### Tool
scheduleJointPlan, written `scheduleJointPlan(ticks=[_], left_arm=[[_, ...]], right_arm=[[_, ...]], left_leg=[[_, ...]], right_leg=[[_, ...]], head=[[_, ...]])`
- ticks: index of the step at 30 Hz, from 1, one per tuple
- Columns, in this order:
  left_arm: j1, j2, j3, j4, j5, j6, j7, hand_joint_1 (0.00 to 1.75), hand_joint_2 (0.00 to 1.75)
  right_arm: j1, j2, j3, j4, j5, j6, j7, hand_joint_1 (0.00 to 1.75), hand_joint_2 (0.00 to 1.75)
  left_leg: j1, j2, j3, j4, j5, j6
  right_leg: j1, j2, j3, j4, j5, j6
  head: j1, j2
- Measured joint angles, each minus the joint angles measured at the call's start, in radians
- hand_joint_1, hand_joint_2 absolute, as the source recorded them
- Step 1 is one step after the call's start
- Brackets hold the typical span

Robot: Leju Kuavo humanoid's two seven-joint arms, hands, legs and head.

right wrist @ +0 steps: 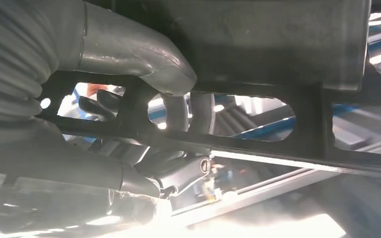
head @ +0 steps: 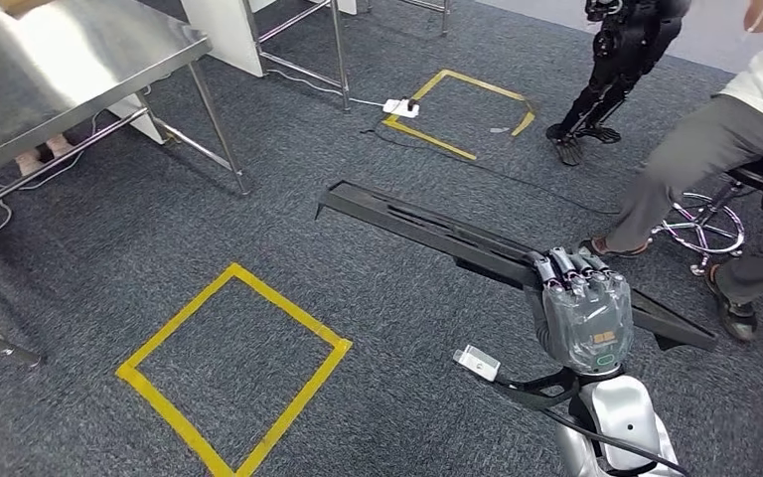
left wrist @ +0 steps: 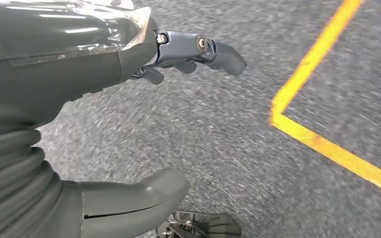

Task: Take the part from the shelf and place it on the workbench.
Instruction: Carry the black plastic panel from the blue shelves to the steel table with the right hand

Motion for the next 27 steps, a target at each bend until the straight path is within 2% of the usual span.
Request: scheduleJointPlan(ticks=[1,2,3,5,6,7,9,10,12,13,14,15,16,17,18,19,20,21,22,24,25,27], left_arm=[[0.001,0.0,0.0,0.0,-0.001,0.0,0.0,0.0,1.75],[0.002,0.0,0.0,0.0,-0.001,0.0,0.001,0.0,1.75],[0.002,0.0,0.0,0.0,-0.002,0.0,0.002,0.0,1.75],[0.001,0.0,0.001,0.0,-0.003,0.001,0.004,0.0,1.75],[-0.001,0.001,0.001,0.0,-0.003,0.001,0.004,0.0,1.75],[-0.001,0.001,0.001,0.0,-0.003,0.002,0.004,0.0,1.75],[-0.001,0.001,0.002,0.0,-0.004,0.002,0.005,0.0,1.75],[0.0,0.001,0.003,0.0,-0.004,0.001,0.005,0.0,1.75],[-0.001,0.0,0.003,0.0,-0.007,0.0,0.006,0.0,1.75],[-0.003,0.0,0.003,0.0,-0.009,-0.001,0.006,0.0,1.75],[-0.004,-0.001,0.003,0.0,-0.011,-0.002,0.006,0.0,1.75],[-0.005,-0.001,0.003,0.0,-0.013,-0.002,0.006,0.0,1.75],[-0.004,-0.002,0.003,0.0,-0.014,-0.003,0.006,0.0,1.75],[-0.003,-0.002,0.003,0.0,-0.015,-0.003,0.007,0.0,1.75],[-0.002,-0.002,0.003,0.0,-0.015,-0.003,0.007,0.0,1.75],[-0.001,-0.002,0.003,0.0,-0.016,-0.003,0.007,0.0,1.75],[-0.001,-0.002,0.003,0.0,-0.016,-0.003,0.008,0.0,1.75],[-0.001,-0.002,0.003,0.0,-0.017,-0.003,0.008,0.0,1.75],[-0.001,-0.001,0.004,0.0,-0.017,-0.003,0.008,0.0,1.75],[0.002,0.0,0.004,0.0,-0.017,-0.003,0.008,0.0,1.75],[0.004,0.001,0.004,0.0,-0.018,-0.003,0.008,0.0,1.75],[0.004,0.002,0.005,0.0,-0.019,-0.003,0.008,0.0,1.75]], right_arm=[[0.0,0.0,0.0,0.001,0.0,0.0,0.0,1.75,1.75],[0.001,0.001,0.0,0.001,0.0,0.0,0.0,1.75,1.75],[0.001,0.002,0.0,0.001,0.0,-0.001,0.0,1.75,1.75],[0.001,0.004,0.0,0.001,0.0,-0.002,0.0,1.75,1.75],[0.001,0.004,0.0,0.001,0.0,-0.002,0.0,1.75,1.75],[0.001,0.004,-0.001,0.001,0.001,-0.003,0.0,1.75,1.75],[0.0,0.005,-0.002,0.001,0.001,-0.003,0.0,1.75,1.75],[0.0,0.005,-0.002,0.002,0.001,-0.004,0.0,1.75,1.75],[0.0,0.004,-0.005,0.002,0.0,-0.007,0.0,1.75,1.75],[0.002,0.003,-0.008,0.003,-0.001,-0.009,0.0,1.75,1.75],[0.004,0.002,-0.012,0.005,-0.001,-0.011,0.0,1.75,1.75],[0.007,0.001,-0.014,0.006,-0.002,-0.012,0.0,1.75,1.75],[0.009,-0.001,-0.017,0.008,-0.002,-0.012,0.0,1.75,1.75],[0.011,-0.002,-0.018,0.009,-0.002,-0.013,0.0,1.75,1.75],[0.013,-0.003,-0.018,0.01,-0.002,-0.013,0.0,1.75,1.75],[0.013,-0.003,-0.019,0.01,-0.002,-0.013,0.0,1.75,1.75],[0.013,-0.004,-0.019,0.01,-0.002,-0.014,0.0,1.75,1.75],[0.013,-0.004,-0.019,0.011,-0.003,-0.015,0.0,1.75,1.75],[0.013,-0.004,-0.019,0.012,-0.003,-0.016,-0.001,1.75,1.75],[0.012,-0.004,-0.02,0.015,-0.004,-0.017,-0.002,1.75,1.75],[0.011,-0.004,-0.02,0.016,-0.004,-0.018,-0.002,1.75,1.75],[0.009,-0.003,-0.02,0.016,-0.005,-0.019,-0.002,1.75,1.75]], left_leg=[[0.001,0.002,-0.015,0.028,-0.003,-0.001],[0.002,0.005,-0.007,0.013,0.014,0.0],[0.002,0.013,0.022,-0.042,0.043,0.003],[-0.004,0.055,0.102,-0.182,0.096,0.013],[-0.008,0.071,0.128,-0.229,0.108,0.017],[-0.013,0.079,0.139,-0.251,0.11,0.022],[-0.017,0.059,0.14,-0.26,0.109,0.03],[-0.015,0.048,0.145,-0.267,0.113,0.036],[-0.008,0.025,0.155,-0.28,0.122,0.047],[-0.006,0.013,0.157,-0.282,0.124,0.049],[-0.005,-0.001,0.157,-0.282,0.125,0.051],[-0.005,-0.016,0.157,-0.282,0.125,0.051],[-0.005,-0.031,0.157,-0.282,0.125,0.051],[-0.004,-0.046,0.158,-0.281,0.124,0.05],[-0.003,-0.061,0.16,-0.28,0.123,0.049],[-0.002,-0.076,0.161,-0.278,0.122,0.046],[-0.003,-0.089,0.16,-0.275,0.119,0.041],[-0.004,-0.101,0.157,-0.271,0.117,0.035],[-0.005,-0.111,0.154,-0.269,0.117,0.03],[-0.004,-0.126,0.147,-0.27,0.119,0.02],[-0.002,-0.124,0.146,-0.268,0.118,0.016],[-0.003,-0.076,0.127,-0.226,0.09,0.007]], right_leg=[[0.001,-0.015,0.0,0.0,-0.001,-0.001],[0.002,-0.029,0.001,0.0,-0.002,-0.002],[0.003,-0.041,0.002,0.0,-0.004,-0.003],[0.007,-0.062,0.006,0.0,-0.008,0.001],[0.01,-0.071,0.008,0.001,-0.011,0.005],[0.012,-0.08,0.01,0.0,-0.014,0.009],[0.014,-0.097,0.017,-0.003,-0.017,0.02],[0.013,-0.09,0.018,0.001,-0.022,0.025],[0.011,-0.042,-0.003,0.056,-0.051,0.026],[0.008,-0.012,-0.031,0.114,-0.077,0.023],[0.007,0.006,-0.066,0.184,-0.103,0.021],[0.006,0.013,-0.099,0.244,-0.122,0.022],[0.005,0.015,-0.121,0.277,-0.127,0.027],[0.004,0.017,-0.125,0.27,-0.114,0.035],[0.001,0.021,-0.107,0.221,-0.085,0.046],[-0.004,0.035,-0.076,0.146,-0.05,0.057],[-0.007,0.054,-0.049,0.078,-0.021,0.063],[-0.009,0.07,-0.027,0.029,-0.002,0.062],[-0.009,0.081,-0.016,0.005,0.006,0.055],[-0.005,0.07,-0.012,0.003,0.008,0.034],[-0.006,0.061,-0.011,0.002,0.009,0.027],[-0.007,0.041,-0.007,0.0,0.008,0.014]], head=[[0.0,0.0],[0.0,0.0],[0.0,0.0],[0.0,0.0],[0.001,0.0],[0.001,0.0],[0.002,0.0],[0.003,0.0],[0.006,0.0],[0.008,0.0],[0.009,0.0],[0.011,0.0],[0.011,0.0],[0.011,0.0],[0.011,0.0],[0.012,0.0],[0.013,0.0],[0.014,0.0],[0.013,0.0],[0.011,0.0],[0.01,0.0],[0.004,0.0]])
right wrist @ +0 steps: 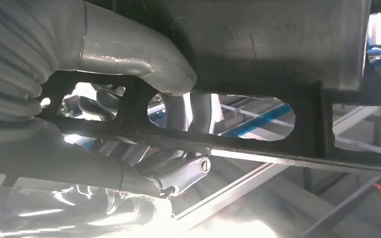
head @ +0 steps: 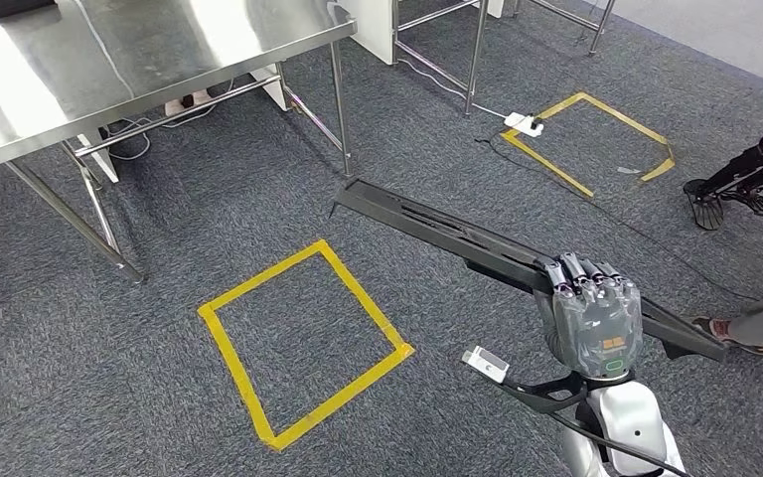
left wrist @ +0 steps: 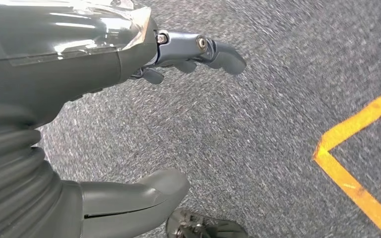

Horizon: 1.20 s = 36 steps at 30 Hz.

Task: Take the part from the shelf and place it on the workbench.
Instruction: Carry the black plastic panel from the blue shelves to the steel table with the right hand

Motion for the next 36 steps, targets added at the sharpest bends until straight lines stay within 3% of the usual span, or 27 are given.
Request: scheduleJointPlan(ticks=[2,4,5,6,7,9,11,14,15,17,19,20,21,23,24,25,27,28,30,32,33,34,35,36], left_arm=[[-0.004,0.0,0.0,0.0,-0.002,0.0,-0.001,0.0,1.75],[-0.005,-0.001,0.0,0.0,-0.003,-0.001,-0.001,0.0,1.75],[-0.004,-0.001,0.0,0.0,-0.003,-0.001,-0.001,0.0,1.75],[-0.004,-0.001,0.0,0.0,-0.003,-0.001,0.0,0.0,1.75],[-0.004,-0.001,0.0,0.0,-0.003,-0.001,0.0,0.0,1.75],[-0.006,0.001,0.0,0.0,-0.003,-0.002,0.0,0.0,1.75],[-0.009,0.003,0.0,0.0,-0.003,-0.002,0.0,0.0,1.75],[-0.01,0.003,0.0,0.0,-0.003,-0.002,0.0,0.0,1.75],[-0.009,0.003,0.0,0.0,-0.003,-0.002,0.001,0.0,1.75],[-0.009,0.001,0.0,0.0,-0.003,-0.003,0.005,0.0,1.75],[-0.01,-0.001,0.001,0.0,-0.003,-0.004,0.008,0.0,1.75],[-0.009,-0.002,0.001,0.0,-0.003,-0.004,0.009,0.0,1.75],[-0.008,-0.003,0.001,0.0,-0.003,-0.004,0.009,0.0,1.75],[-0.006,-0.003,0.001,0.0,-0.003,-0.005,0.01,0.0,1.75],[-0.006,-0.003,0.001,0.0,-0.003,-0.005,0.01,0.0,1.75],[-0.006,-0.003,0.001,0.0,-0.003,-0.004,0.011,0.0,1.75],[-0.003,-0.002,0.002,0.0,-0.003,-0.004,0.011,0.0,1.75],[-0.001,-0.002,0.002,0.0,-0.003,-0.004,0.011,0.0,1.75],[0.001,-0.001,0.004,0.0,-0.003,-0.005,0.011,0.0,1.75],[-0.003,-0.001,0.005,0.0,-0.003,-0.007,0.011,0.0,1.75],[-0.005,-0.001,0.006,0.0,-0.003,-0.009,0.013,0.0,1.75],[-0.006,-0.002,0.006,0.0,-0.002,-0.011,0.015,0.0,1.75],[-0.006,-0.002,0.007,0.0,-0.002,-0.013,0.018,0.0,1.75],[-0.006,-0.002,0.008,0.0,-0.002,-0.016,0.021,0.0,1.75]], right_arm=[[0.0,0.0,0.0,0.001,0.0,-0.001,-0.001,1.75,1.75],[0.0,-0.001,-0.001,0.004,0.0,-0.002,-0.002,1.75,1.75],[0.0,0.0,-0.001,0.005,0.0,-0.002,-0.002,1.75,1.75],[0.0,0.0,-0.001,0.006,0.0,-0.002,-0.003,1.75,1.75],[-0.001,0.0,-0.001,0.007,0.0,-0.002,-0.003,1.75,1.75],[-0.003,0.0,-0.001,0.007,0.0,-0.003,-0.004,1.75,1.75],[-0.004,0.0,-0.001,0.007,0.0,-0.003,-0.004,1.75,1.75],[-0.004,0.0,-0.001,0.007,0.0,-0.004,-0.004,1.75,1.75],[-0.004,0.0,-0.002,0.007,0.0,-0.004,-0.004,1.75,1.75],[-0.003,-0.001,-0.003,0.009,-0.001,-0.008,-0.005,1.75,1.75],[-0.002,-0.004,-0.004,0.013,-0.001,-0.012,-0.006,1.75,1.75],[-0.001,-0.005,-0.004,0.015,-0.001,-0.012,-0.006,1.75,1.75],[-0.001,-0.006,-0.004,0.016,-0.001,-0.012,-0.006,1.75,1.75],[-0.003,-0.008,-0.004,0.018,-0.002,-0.012,-0.006,1.75,1.75],[-0.004,-0.008,-0.004,0.019,-0.003,-0.012,-0.006,1.75,1.75],[-0.005,-0.008,-0.004,0.02,-0.004,-0.013,-0.006,1.75,1.75],[-0.006,-0.008,-0.004,0.021,-0.008,-0.014,-0.006,1.75,1.75],[-0.007,-0.008,-0.004,0.021,-0.009,-0.014,-0.006,1.75,1.75],[-0.008,-0.008,-0.004,0.021,-0.009,-0.014,-0.006,1.75,1.75],[-0.008,-0.007,-0.004,0.021,-0.009,-0.015,-0.006,1.75,1.75],[-0.008,-0.007,-0.004,0.021,-0.009,-0.015,-0.006,1.75,1.75],[-0.007,-0.007,-0.004,0.021,-0.009,-0.015,-0.006,1.75,1.75],[-0.006,-0.007,-0.004,0.021,-0.009,-0.015,-0.006,1.75,1.75],[-0.007,-0.007,-0.004,0.021,-0.009,-0.015,-0.006,1.75,1.75]], left_leg=[[-0.001,0.063,-0.059,0.118,-0.062,-0.007],[0.001,0.08,-0.119,0.233,-0.105,-0.009],[0.001,0.081,-0.128,0.247,-0.1,-0.007],[0.001,0.084,-0.115,0.22,-0.078,-0.004],[-0.002,0.094,-0.082,0.159,-0.044,0.004],[-0.014,0.138,-0.008,0.023,0.004,0.022],[-0.023,0.168,0.022,-0.032,0.013,0.031],[-0.024,0.161,0.021,-0.033,0.013,0.031],[-0.021,0.148,0.025,-0.041,0.018,0.035],[-0.013,0.1,0.037,-0.06,0.029,0.046],[-0.007,0.055,0.046,-0.071,0.037,0.053],[-0.006,0.04,0.046,-0.07,0.036,0.052],[-0.004,0.024,0.047,-0.069,0.035,0.05],[0.002,-0.005,0.047,-0.062,0.031,0.039],[0.003,-0.019,0.045,-0.056,0.027,0.032],[0.002,-0.029,0.041,-0.051,0.024,0.025],[0.0,-0.04,0.034,-0.047,0.021,0.014],[0.003,-0.04,0.032,-0.047,0.021,0.01],[0.004,-0.001,0.021,-0.023,0.006,0.001],[0.004,0.056,-0.026,0.076,-0.049,-0.006],[0.005,0.071,-0.063,0.147,-0.081,-0.008],[0.006,0.077,-0.097,0.209,-0.102,-0.009],[0.006,0.079,-0.118,0.243,-0.106,-0.008],[0.006,0.08,-0.118,0.236,-0.09,-0.006]], right_leg=[[0.004,-0.024,0.002,-0.001,-0.004,-0.011],[0.01,-0.05,0.002,-0.001,-0.007,-0.018],[0.013,-0.063,0.003,-0.001,-0.008,-0.02],[0.015,-0.075,0.005,-0.001,-0.01,-0.021],[0.018,-0.087,0.008,-0.001,-0.012,-0.022],[0.025,-0.108,0.014,-0.001,-0.018,-0.021],[0.032,-0.121,0.017,-0.001,-0.022,-0.016],[0.033,-0.127,0.017,-0.001,-0.024,-0.013],[0.034,-0.134,0.019,-0.001,-0.026,-0.009],[0.027,-0.087,-0.026,0.103,-0.075,-0.004],[0.018,-0.027,-0.1,0.253,-0.13,0.001],[0.015,-0.025,-0.116,0.276,-0.13,0.008],[0.01,-0.023,-0.112,0.255,-0.112,0.02],[-0.003,-0.004,-0.057,0.121,-0.047,0.047],[-0.007,0.009,-0.029,0.056,-0.021,0.053],[-0.009,0.02,-0.01,0.014,-0.006,0.051],[-0.005,0.021,-0.004,0.0,-0.003,0.033],[-0.006,0.017,-0.002,0.0,-0.001,0.024],[-0.007,0.009,0.001,-0.002,0.001,0.011],[-0.005,0.0,0.003,-0.003,-0.001,-0.001],[-0.002,-0.006,0.004,-0.003,-0.003,-0.005],[0.0,-0.012,0.004,-0.003,-0.004,-0.007],[0.002,-0.017,0.005,-0.003,-0.005,-0.009],[0.003,-0.021,0.007,-0.003,-0.007,-0.01]], head=[[-0.006,0.0],[-0.007,0.0],[-0.007,0.0],[-0.007,0.0],[-0.007,0.0],[-0.006,0.0],[-0.005,0.0],[-0.005,0.0],[-0.005,0.0],[-0.001,0.0],[0.004,0.0],[0.004,0.0],[0.004,0.0],[0.005,0.0],[0.007,0.0],[0.009,0.0],[0.009,0.0],[0.007,0.0],[0.003,0.0],[-0.002,0.0],[-0.004,0.0],[-0.004,0.0],[-0.004,0.0],[-0.004,0.0]])
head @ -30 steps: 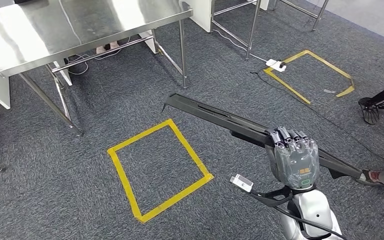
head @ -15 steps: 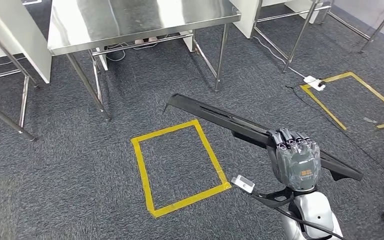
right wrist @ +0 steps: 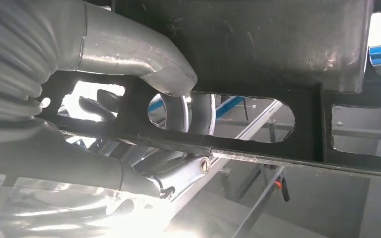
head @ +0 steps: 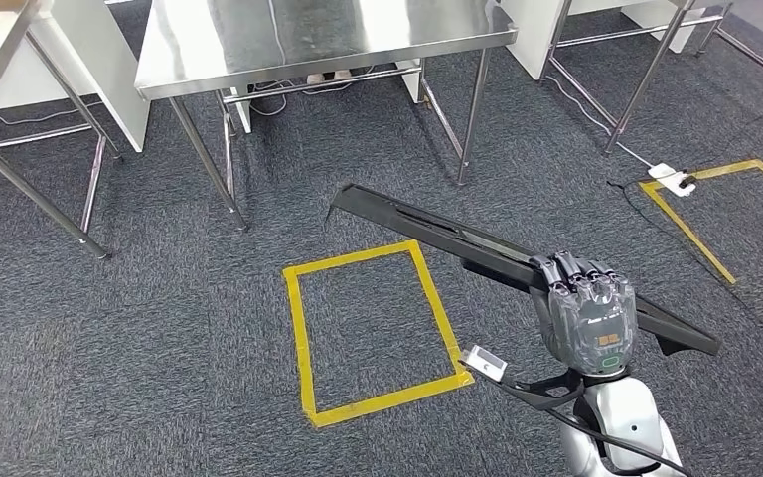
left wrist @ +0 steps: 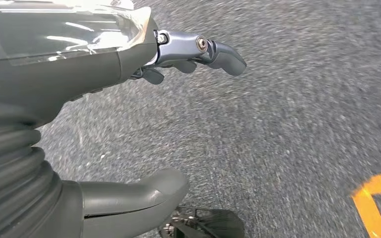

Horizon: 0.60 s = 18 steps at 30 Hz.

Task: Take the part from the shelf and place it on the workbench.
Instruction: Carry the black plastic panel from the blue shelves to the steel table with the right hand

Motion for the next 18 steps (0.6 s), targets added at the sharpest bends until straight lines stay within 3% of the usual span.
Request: scheduleJointPlan(ticks=[3,5,9,18], left_arm=[[-0.001,0.001,0.002,0.0,0.002,-0.005,0.006,0.0,1.75],[-0.003,0.003,0.003,0.0,0.002,-0.006,0.008,0.0,1.75],[-0.003,0.002,0.005,0.0,0.005,-0.01,0.011,0.0,1.75],[-0.003,0.003,0.005,0.0,-0.002,-0.011,0.023,0.0,1.75]], right_arm=[[-0.003,0.001,0.0,0.0,0.0,0.0,0.0,1.75,1.75],[-0.005,0.001,0.0,0.0,0.0,0.001,0.0,1.75,1.75],[-0.007,0.001,0.001,0.0,0.0,0.003,0.0,1.75,1.75],[-0.012,0.004,0.002,0.0,0.005,0.012,0.002,1.75,1.75]], left_leg=[[-0.004,0.004,0.093,-0.187,0.097,0.017],[-0.011,0.007,0.132,-0.266,0.117,0.024],[-0.02,0.002,0.136,-0.277,0.119,0.011],[-0.028,-0.002,0.135,-0.277,0.118,0.025]], right_leg=[[0.005,-0.007,0.008,0.0,-0.005,-0.001],[0.009,-0.01,0.009,-0.001,-0.009,0.004],[0.02,-0.014,0.007,0.001,-0.015,0.007],[0.016,-0.016,0.013,-0.01,-0.01,0.016]], head=[[0.0,0.0],[0.001,0.0],[0.002,0.0],[0.002,0.0]])
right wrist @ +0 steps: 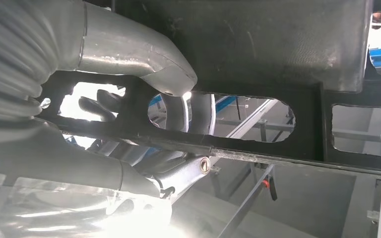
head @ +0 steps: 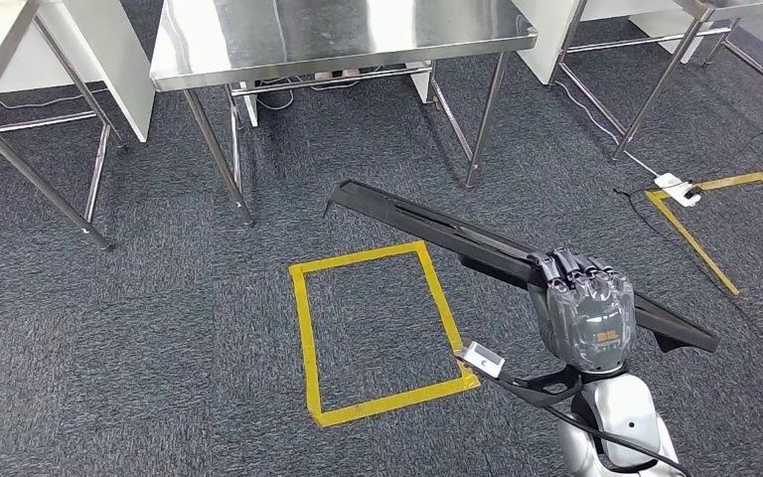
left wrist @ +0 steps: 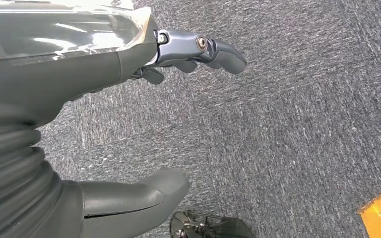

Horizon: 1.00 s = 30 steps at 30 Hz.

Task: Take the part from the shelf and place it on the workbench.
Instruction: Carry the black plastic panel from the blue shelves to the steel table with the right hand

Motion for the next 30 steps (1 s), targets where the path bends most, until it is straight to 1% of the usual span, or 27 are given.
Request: scheduleJointPlan(ticks=[8,10,16,18,19,20,21,22,23,24,25,26,27,28,29,30], left_arm=[[0.0,0.0,0.001,0.0,0.0,-0.012,0.0,0.0,1.75],[0.0,0.0,0.001,0.0,-0.002,-0.02,0.0,0.0,1.75],[0.0,0.002,0.001,0.0,-0.011,-0.022,0.003,0.0,1.75],[0.0,0.004,0.001,0.0,-0.012,-0.022,0.003,0.0,1.75],[0.0,0.004,0.001,0.0,-0.012,-0.022,0.004,0.0,1.75],[0.0,0.004,0.001,0.0,-0.012,-0.023,0.004,0.0,1.75],[0.0,0.004,0.001,0.0,-0.012,-0.023,0.004,0.0,1.75],[-0.001,0.004,0.001,0.0,-0.012,-0.023,0.004,0.0,1.75],[-0.001,0.004,0.001,0.0,-0.012,-0.023,0.004,0.0,1.75],[-0.002,0.004,0.001,0.0,-0.012,-0.023,0.004,0.0,1.75],[-0.001,0.003,0.001,0.0,-0.012,-0.023,0.004,0.0,1.75],[0.0,0.003,0.001,0.0,-0.012,-0.024,0.005,0.0,1.75],[0.001,0.002,0.001,0.0,-0.012,-0.024,0.006,0.0,1.75],[0.001,0.002,0.001,0.0,-0.013,-0.023,0.008,0.0,1.75],[0.001,0.001,0.001,0.0,-0.013,-0.023,0.009,0.0,1.75],[0.001,0.002,0.001,0.0,-0.014,-0.022,0.009,0.0,1.75]], right_arm=[[-0.003,0.003,0.0,0.0,0.001,0.005,0.002,1.75,1.75],[-0.003,0.004,0.0,0.0,0.001,0.005,0.002,1.75,1.75],[-0.002,0.005,0.0,0.0,0.002,0.005,0.005,1.75,1.75],[-0.002,0.005,0.0,0.0,0.002,0.005,0.006,1.75,1.75],[-0.002,0.005,0.0,0.0,0.003,0.005,0.007,1.75,1.75],[-0.002,0.005,0.0,0.0,0.003,0.005,0.007,1.75,1.75],[-0.004,0.005,0.001,-0.001,0.003,0.005,0.008,1.75,1.75],[-0.005,0.005,0.001,-0.001,0.003,0.005,0.008,1.75,1.75],[-0.006,0.005,0.002,-0.001,0.003,0.005,0.008,1.75,1.75],[-0.006,0.005,0.002,0.0,0.003,0.005,0.008,1.75,1.75],[-0.005,0.004,0.002,0.0,0.003,0.005,0.008,1.75,1.75],[-0.004,0.004,0.002,0.0,0.003,0.005,0.008,1.75,1.75],[-0.003,0.004,0.002,0.0,0.003,0.005,0.008,1.75,1.75],[-0.002,0.004,0.003,0.0,0.003,0.005,0.008,1.75,1.75],[-0.003,0.004,0.003,0.0,0.002,0.005,0.008,1.75,1.75],[-0.003,0.004,0.003,0.0,0.002,0.005,0.008,1.75,1.75]], left_leg=[[0.0,0.0,0.001,0.0,0.0,0.002],[-0.001,0.0,0.0,0.002,-0.002,0.004],[-0.003,0.0,-0.001,0.004,-0.009,0.016],[-0.003,-0.001,0.002,-0.003,-0.009,0.025],[0.0,-0.001,0.009,-0.011,-0.006,0.031],[0.003,-0.002,0.018,-0.019,-0.003,0.037],[0.006,-0.002,0.026,-0.024,-0.001,0.041],[0.009,-0.003,0.032,-0.028,0.001,0.043],[0.009,-0.004,0.033,-0.028,0.001,0.043],[0.01,-0.006,0.032,-0.028,-0.001,0.043],[0.01,-0.009,0.032,-0.028,-0.005,0.042],[0.011,-0.013,0.033,-0.028,-0.01,0.04],[0.013,-0.016,0.036,-0.028,-0.016,0.037],[0.016,-0.019,0.041,-0.026,-0.021,0.032],[0.019,-0.02,0.046,-0.022,-0.026,0.025],[0.02,-0.021,0.051,-0.018,-0.03,0.017]], right_leg=[[-0.005,0.0,-0.001,-0.001,0.001,0.002],[-0.008,0.0,-0.001,-0.002,0.001,0.004],[-0.018,0.0,0.002,-0.005,0.0,0.012],[-0.017,0.0,0.008,0.0,0.008,0.022],[-0.016,0.0,0.009,0.004,0.008,0.028],[-0.014,0.002,0.009,0.016,0.003,0.029],[-0.014,0.004,0.0,0.038,-0.013,0.027],[-0.015,0.006,-0.021,0.08,-0.04,0.022],[-0.015,0.008,-0.05,0.139,-0.069,0.016],[-0.016,0.01,-0.085,0.205,-0.097,0.013],[-0.016,0.011,-0.115,0.257,-0.114,0.012],[-0.018,0.012,-0.128,0.275,-0.115,0.019],[-0.02,0.012,-0.122,0.255,-0.099,0.029],[-0.023,0.012,-0.096,0.196,-0.069,0.043],[-0.027,0.012,-0.062,0.123,-0.036,0.057],[-0.026,0.013,-0.036,0.062,-0.021,0.056]], head=[[0.0,0.0],[0.0,0.0],[-0.001,0.0],[-0.001,0.0],[-0.001,0.0],[0.0,0.0],[0.001,0.0],[0.002,0.0],[0.003,0.0],[0.004,0.0],[0.005,0.0],[0.005,0.0],[0.005,0.0],[0.005,0.0],[0.007,0.0],[0.009,0.0]])
